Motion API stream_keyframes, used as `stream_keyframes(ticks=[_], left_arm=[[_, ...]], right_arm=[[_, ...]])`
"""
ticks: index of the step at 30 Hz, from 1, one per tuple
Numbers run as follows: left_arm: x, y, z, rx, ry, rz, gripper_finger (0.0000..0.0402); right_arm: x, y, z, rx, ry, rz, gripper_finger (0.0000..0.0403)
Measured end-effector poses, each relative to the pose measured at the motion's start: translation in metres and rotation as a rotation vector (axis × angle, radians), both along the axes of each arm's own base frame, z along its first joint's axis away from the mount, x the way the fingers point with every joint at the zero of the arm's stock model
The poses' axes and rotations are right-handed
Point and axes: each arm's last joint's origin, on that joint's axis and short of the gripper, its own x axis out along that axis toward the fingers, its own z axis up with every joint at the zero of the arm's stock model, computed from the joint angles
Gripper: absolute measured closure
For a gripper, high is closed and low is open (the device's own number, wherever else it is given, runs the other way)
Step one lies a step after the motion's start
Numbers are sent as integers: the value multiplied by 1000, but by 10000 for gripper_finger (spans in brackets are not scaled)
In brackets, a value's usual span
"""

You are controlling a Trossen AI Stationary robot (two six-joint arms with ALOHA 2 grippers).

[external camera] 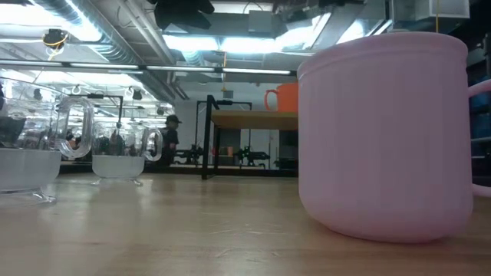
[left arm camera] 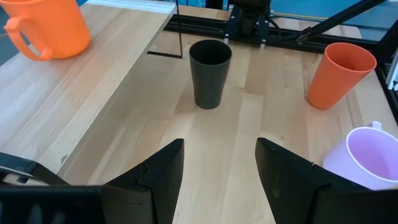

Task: Stack small to large cups/mugs on shelf
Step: Put the purple mug on the shelf

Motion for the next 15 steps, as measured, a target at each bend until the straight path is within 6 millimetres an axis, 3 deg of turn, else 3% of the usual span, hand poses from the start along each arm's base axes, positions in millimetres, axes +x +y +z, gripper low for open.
stream_keyframes(ticks=[5,15], left_arm=[[1,0,2,-17,-23,13,208],[1,1,3,-3,-37,31,208]], right_arm=[[1,47,-18,46,-70,97,278],[26,115,-84,158,-140,199,278]])
